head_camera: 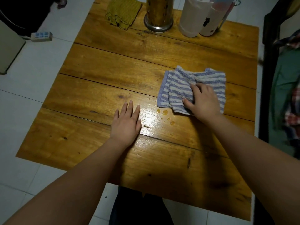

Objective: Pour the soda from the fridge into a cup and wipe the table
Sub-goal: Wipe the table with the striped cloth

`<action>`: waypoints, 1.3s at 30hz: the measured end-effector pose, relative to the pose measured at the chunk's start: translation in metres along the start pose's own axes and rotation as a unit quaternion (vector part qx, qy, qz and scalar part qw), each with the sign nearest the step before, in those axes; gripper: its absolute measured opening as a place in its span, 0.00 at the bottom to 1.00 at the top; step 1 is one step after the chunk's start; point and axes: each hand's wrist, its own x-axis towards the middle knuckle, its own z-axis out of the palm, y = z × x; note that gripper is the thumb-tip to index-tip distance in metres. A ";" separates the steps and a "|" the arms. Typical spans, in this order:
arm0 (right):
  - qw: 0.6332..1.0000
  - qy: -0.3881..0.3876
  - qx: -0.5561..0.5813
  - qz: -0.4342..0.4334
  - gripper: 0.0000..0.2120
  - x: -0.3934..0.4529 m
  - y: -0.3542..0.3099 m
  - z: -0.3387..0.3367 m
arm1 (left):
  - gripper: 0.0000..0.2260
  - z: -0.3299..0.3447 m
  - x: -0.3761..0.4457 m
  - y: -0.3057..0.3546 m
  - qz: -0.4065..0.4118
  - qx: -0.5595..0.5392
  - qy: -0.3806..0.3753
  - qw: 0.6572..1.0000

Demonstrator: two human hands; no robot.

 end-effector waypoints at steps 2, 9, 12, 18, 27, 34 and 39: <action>1.000 0.015 0.023 -0.002 0.28 -0.010 -0.002 0.003 | 0.24 0.000 0.000 -0.002 0.001 -0.009 0.004 1.000; 0.997 -0.006 0.039 -0.073 0.26 -0.074 -0.030 0.019 | 0.24 -0.002 -0.005 -0.012 0.014 -0.023 0.007 1.000; 0.991 -0.047 0.019 -0.127 0.27 -0.099 -0.051 0.031 | 0.24 -0.005 -0.003 -0.017 0.012 -0.034 0.007 0.999; 0.986 -0.067 -0.069 -0.139 0.30 -0.077 -0.053 0.030 | 0.24 -0.007 -0.002 -0.029 0.000 -0.006 0.007 1.000; 0.991 -0.008 0.067 0.119 0.30 -0.004 -0.043 0.018 | 0.23 -0.007 0.006 -0.037 0.011 -0.022 0.040 0.999; 0.999 -0.023 0.028 -0.012 0.32 -0.038 -0.055 0.027 | 0.23 -0.016 0.026 -0.043 0.014 0.001 0.039 0.999; 0.984 -0.069 -0.030 -0.161 0.29 -0.074 -0.049 0.029 | 0.24 -0.023 0.041 -0.040 -0.007 0.015 0.011 1.000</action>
